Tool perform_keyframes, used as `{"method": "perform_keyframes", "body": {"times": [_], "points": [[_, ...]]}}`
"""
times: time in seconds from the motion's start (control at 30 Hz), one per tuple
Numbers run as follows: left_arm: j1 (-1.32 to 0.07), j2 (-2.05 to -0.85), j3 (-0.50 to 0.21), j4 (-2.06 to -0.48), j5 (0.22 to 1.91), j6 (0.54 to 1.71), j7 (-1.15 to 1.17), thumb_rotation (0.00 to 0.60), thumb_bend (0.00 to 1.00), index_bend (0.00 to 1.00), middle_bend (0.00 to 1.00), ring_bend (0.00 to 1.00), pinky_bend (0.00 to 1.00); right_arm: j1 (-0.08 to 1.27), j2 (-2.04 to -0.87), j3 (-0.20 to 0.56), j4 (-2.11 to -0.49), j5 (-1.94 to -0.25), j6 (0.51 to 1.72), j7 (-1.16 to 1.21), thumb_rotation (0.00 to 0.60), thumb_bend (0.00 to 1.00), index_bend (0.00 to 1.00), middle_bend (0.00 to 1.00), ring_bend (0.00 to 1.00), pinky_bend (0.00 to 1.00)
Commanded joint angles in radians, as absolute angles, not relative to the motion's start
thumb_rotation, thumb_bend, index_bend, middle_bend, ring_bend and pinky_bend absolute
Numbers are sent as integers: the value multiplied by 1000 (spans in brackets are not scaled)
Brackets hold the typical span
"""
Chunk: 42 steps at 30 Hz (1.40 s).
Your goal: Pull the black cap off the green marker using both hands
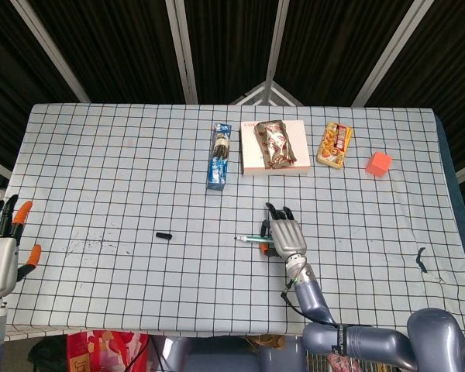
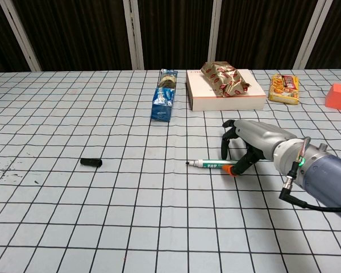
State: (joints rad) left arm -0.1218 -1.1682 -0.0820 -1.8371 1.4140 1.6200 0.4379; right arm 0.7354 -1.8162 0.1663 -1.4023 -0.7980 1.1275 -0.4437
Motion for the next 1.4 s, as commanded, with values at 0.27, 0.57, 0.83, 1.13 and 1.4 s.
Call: {"method": "perform_keyframes", "body": {"times": [0.27, 0.57, 0.83, 1.13, 1.4], "points": [[-106, -1159, -90, -1782, 1388, 1603, 371, 600, 486, 129, 0, 0, 0, 723, -1793, 190, -1442, -745, 1102, -516, 600, 588, 645, 66, 146, 68], [-101, -1162, -91, -1764, 1393, 1593, 345, 600, 486, 130, 0, 0, 0, 721, -1732, 211, -1551, -652, 1089, -576, 600, 588, 334, 64, 105, 62], [-95, -1166, -90, -1764, 1402, 1598, 353, 600, 486, 131, 0, 0, 0, 718, -1724, 210, -1571, -637, 1096, -585, 600, 569, 168, 54, 96, 54], [-74, -1137, -100, -1788, 1428, 1639, 320, 600, 487, 131, 0, 0, 0, 668, -1616, 229, -1742, -763, 1177, -510, 600, 501, 118, 52, 93, 48], [-58, -1123, -105, -1762, 1431, 1647, 235, 600, 418, 131, 0, 0, 0, 542, -1445, 190, -1910, -1005, 1371, -443, 600, 353, 118, 52, 93, 48]]}}
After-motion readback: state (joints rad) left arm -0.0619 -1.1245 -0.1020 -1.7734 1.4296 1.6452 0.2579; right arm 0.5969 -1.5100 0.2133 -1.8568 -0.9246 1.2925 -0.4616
